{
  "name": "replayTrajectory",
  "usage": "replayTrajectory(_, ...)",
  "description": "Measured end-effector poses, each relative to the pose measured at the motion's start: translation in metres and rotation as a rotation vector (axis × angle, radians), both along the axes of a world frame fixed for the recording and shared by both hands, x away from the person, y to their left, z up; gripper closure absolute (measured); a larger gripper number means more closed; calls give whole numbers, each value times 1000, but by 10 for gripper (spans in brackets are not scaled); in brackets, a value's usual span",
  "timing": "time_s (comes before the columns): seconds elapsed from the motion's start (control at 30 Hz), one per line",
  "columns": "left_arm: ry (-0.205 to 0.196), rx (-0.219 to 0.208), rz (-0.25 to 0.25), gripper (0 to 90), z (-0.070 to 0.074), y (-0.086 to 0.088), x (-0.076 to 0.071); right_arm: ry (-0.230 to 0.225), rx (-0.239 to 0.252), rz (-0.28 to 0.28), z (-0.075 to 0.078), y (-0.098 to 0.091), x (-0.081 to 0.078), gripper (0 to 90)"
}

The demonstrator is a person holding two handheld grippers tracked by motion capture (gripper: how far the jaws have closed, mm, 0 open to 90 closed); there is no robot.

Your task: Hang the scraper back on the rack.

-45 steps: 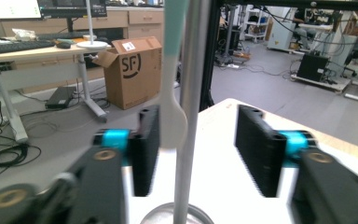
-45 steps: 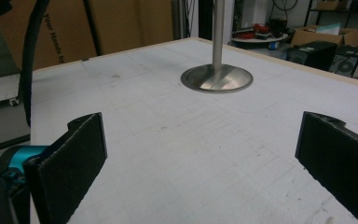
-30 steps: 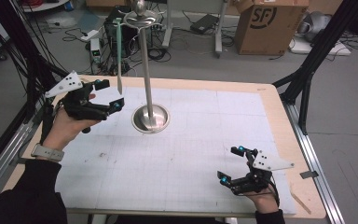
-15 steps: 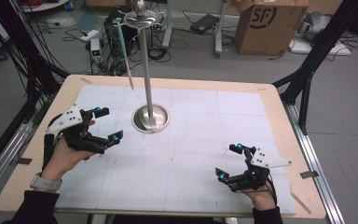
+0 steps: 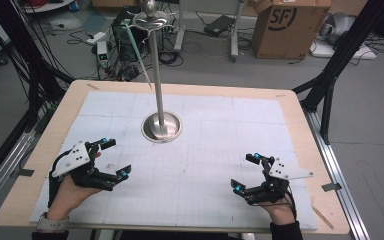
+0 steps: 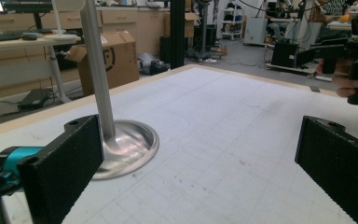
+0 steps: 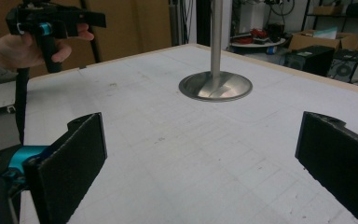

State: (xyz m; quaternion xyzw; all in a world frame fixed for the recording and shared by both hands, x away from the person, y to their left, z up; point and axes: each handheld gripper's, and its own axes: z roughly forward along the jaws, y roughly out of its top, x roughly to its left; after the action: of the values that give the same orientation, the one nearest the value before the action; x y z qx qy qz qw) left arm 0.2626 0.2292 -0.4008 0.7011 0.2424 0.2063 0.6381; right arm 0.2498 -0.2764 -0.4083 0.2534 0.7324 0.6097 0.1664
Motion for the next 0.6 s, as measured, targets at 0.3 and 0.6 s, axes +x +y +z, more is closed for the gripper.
replayTrajectory(0.3,-9,-11,46,17,-13,13,-14,4,2,-13,-1,-1,2,8)
replayTrajectory(0.6,9,-5,104,17,-23,21,-22,12,-21,-23,-9,2,5,9)
